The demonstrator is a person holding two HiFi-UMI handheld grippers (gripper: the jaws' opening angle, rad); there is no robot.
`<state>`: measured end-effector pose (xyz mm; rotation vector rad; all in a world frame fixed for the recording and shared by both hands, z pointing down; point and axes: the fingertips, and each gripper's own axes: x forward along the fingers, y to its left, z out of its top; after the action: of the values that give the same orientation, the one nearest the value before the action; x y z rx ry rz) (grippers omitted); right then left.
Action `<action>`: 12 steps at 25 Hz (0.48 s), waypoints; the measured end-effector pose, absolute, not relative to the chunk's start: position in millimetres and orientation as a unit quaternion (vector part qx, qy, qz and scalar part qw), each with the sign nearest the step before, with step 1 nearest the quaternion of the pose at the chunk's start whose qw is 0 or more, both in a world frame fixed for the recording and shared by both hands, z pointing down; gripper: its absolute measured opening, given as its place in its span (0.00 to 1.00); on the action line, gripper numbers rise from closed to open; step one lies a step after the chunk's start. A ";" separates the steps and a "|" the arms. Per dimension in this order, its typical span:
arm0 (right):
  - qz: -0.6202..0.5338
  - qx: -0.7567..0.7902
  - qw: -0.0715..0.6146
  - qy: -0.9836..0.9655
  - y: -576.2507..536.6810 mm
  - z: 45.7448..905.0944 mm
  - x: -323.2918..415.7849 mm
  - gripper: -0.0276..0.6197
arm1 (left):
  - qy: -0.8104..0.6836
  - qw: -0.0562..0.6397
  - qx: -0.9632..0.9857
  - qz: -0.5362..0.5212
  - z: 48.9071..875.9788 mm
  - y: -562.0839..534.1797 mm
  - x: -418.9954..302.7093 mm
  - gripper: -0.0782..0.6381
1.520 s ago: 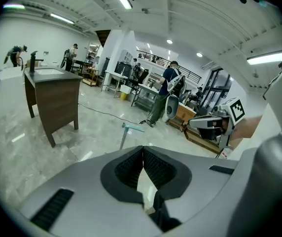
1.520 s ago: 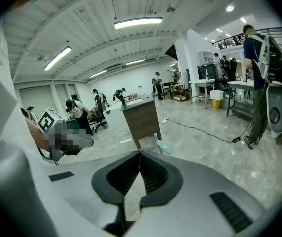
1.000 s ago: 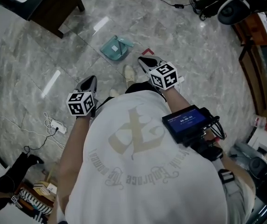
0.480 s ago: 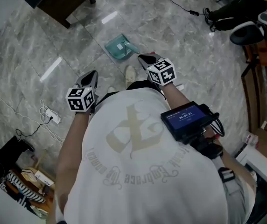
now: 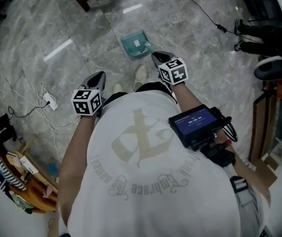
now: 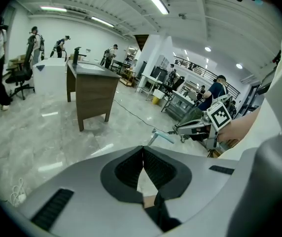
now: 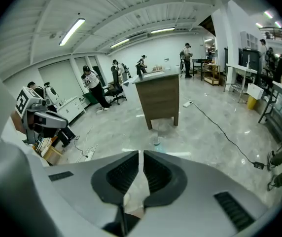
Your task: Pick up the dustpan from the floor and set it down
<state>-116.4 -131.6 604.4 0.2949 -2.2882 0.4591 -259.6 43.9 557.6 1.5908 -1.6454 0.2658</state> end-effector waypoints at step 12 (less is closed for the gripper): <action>0.137 0.094 0.437 -0.884 -135.3 624.8 -130.9 0.30 | -0.705 0.415 0.570 0.077 541.6 93.5 -259.2 0.13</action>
<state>-130.9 -135.3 624.8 0.2329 -2.1994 0.3410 -259.2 93.5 541.6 1.4324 -1.7703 0.1938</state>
